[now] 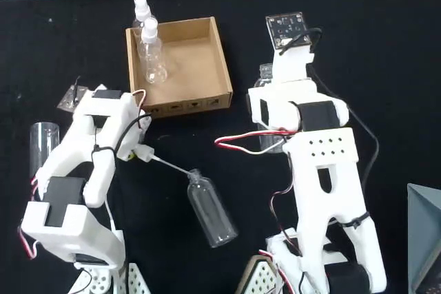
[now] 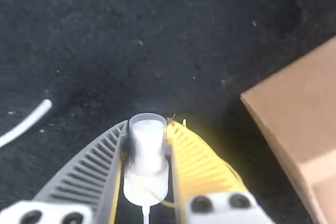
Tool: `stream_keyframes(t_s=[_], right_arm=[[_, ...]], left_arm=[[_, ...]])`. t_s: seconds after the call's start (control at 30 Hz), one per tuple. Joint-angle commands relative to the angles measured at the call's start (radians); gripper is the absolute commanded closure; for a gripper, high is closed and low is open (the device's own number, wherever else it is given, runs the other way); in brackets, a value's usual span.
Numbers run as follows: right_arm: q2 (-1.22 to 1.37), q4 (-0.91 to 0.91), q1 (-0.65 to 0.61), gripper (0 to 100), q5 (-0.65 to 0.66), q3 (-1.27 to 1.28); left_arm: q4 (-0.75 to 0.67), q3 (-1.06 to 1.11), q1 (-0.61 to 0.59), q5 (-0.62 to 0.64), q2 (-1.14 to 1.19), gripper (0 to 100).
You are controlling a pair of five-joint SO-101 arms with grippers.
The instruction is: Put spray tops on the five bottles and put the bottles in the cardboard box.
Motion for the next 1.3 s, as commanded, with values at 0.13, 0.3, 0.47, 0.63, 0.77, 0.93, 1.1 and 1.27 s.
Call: stream_keyframes(t_s=[0.13,0.3,0.47,0.63,0.77,0.93,1.1,1.27], right_arm=[[-0.05,-0.025,-0.002,90.7,-0.002,-0.007],[-0.05,-0.025,-0.003,90.7,-0.002,-0.007],[-0.051,-0.02,-0.005,90.7,-0.002,-0.007],[-0.051,-0.02,-0.005,90.7,-0.002,-0.007],[-0.051,-0.02,-0.005,90.7,-0.002,-0.007],[-0.051,-0.02,-0.005,90.7,-0.002,-0.007],[-0.051,-0.02,-0.005,90.7,-0.002,-0.007],[-0.053,-0.012,-0.005,91.0,-0.002,-0.008]], left_arm=[[0.077,-0.067,-0.131,-0.049,-0.009,97],[0.186,-0.136,-0.15,-0.06,-0.009,97],[0.21,-0.163,-0.15,-0.06,-0.009,97],[0.212,-0.162,-0.15,-0.06,-0.032,97],[0.207,-0.134,-0.174,-0.06,-0.123,97],[0.203,-0.101,-0.206,-0.06,-0.219,97],[0.206,-0.094,-0.239,-0.06,-0.272,97],[0.204,-0.077,-0.274,-0.06,-0.33,97]])
